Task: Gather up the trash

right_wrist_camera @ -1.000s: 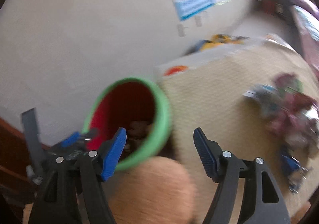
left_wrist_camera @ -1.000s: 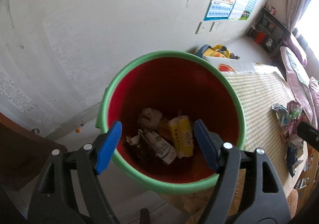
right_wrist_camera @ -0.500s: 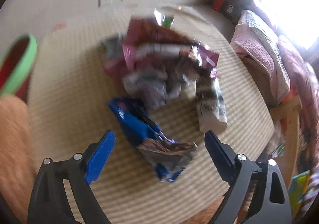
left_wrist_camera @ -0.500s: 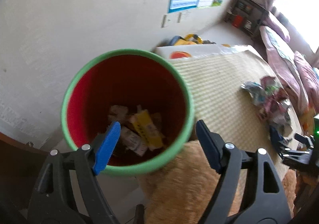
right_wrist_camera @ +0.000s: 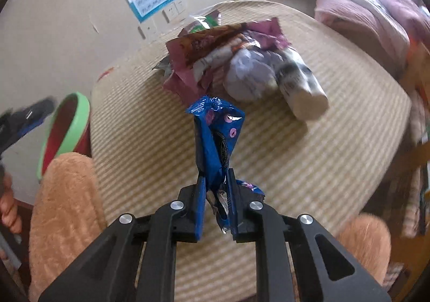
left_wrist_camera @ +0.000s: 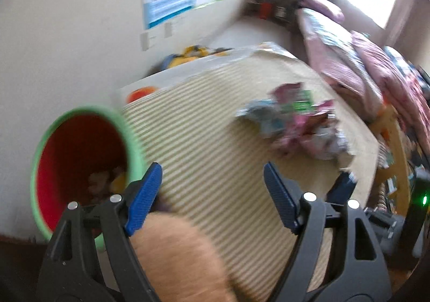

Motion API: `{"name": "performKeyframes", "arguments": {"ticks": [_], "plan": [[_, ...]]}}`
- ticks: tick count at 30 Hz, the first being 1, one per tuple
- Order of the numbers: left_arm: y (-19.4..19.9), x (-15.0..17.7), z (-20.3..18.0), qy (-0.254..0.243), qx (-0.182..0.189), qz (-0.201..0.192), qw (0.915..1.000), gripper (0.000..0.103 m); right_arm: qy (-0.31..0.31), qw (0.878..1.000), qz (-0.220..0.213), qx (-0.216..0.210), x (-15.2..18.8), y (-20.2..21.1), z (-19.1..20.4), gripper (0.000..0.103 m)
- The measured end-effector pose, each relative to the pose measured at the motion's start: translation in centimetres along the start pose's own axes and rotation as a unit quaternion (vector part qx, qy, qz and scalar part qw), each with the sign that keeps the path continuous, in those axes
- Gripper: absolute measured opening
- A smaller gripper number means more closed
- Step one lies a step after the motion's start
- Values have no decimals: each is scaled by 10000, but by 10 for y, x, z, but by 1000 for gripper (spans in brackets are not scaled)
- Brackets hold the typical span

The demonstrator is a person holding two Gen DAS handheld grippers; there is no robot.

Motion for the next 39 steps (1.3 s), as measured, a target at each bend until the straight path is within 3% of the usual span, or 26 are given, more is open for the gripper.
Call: {"name": "performKeyframes", "arguments": {"ticks": [4,9,14,16,21,25,29,32,39], "plan": [[-23,-35,-53,-708,232,-27,9972,75,-196,9997,13,-108,10,6,-7,14],[-53,-73,-109,-1761,105,29,9843,75,-485,9984,102,-265,11,4,-18,20],[-82,-95,-148,-2308,189,179,9726,75,-568,9976,94,-377,7,2,-20,21],[-99,-92,-160,-2445,332,449,9680,75,-580,9973,113,-428,7,1,-21,22],[-132,-70,-169,-2486,303,1016,9628,76,-636,9965,134,-524,6,-1,-27,23],[-137,-69,-163,-2286,292,1028,9676,78,-651,9961,125,-575,6,0,-33,23],[-131,-70,-161,-2121,410,1063,9706,48,-696,9955,127,-623,5,2,-40,23],[-122,-68,-161,-2062,400,977,9728,37,-729,9952,125,-642,3,2,-45,23],[-79,-64,-136,-1338,595,544,9877,37,-762,9950,108,-631,1,6,-47,23]]}}
Point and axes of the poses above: each gripper's, at about its wrist camera, not at the fingertips, and y roughly against the way its jaws point, z to its left, x to its underside, the point moved 8 cm from there along -y, roughly the way its jaws point, and after that the axes turned 13 degrees about -y, right-handed, at the moved point
